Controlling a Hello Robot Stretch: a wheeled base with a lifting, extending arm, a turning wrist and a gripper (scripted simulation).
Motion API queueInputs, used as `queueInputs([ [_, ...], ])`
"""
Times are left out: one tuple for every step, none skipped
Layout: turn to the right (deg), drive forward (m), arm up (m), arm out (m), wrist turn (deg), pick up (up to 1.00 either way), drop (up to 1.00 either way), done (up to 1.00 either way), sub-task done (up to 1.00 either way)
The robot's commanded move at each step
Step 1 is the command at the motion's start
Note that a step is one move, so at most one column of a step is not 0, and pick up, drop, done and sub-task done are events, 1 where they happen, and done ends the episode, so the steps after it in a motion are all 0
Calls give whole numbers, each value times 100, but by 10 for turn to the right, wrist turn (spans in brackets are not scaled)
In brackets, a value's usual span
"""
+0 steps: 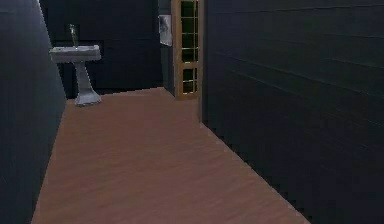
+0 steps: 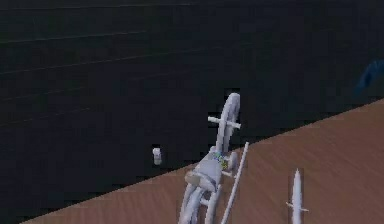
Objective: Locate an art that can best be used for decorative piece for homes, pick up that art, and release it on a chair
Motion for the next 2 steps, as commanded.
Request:
queueInputs([
  [0,100,0,0,0,0,0,0,0],
  [-30,0,0,0,0,0,0,0,0],
])
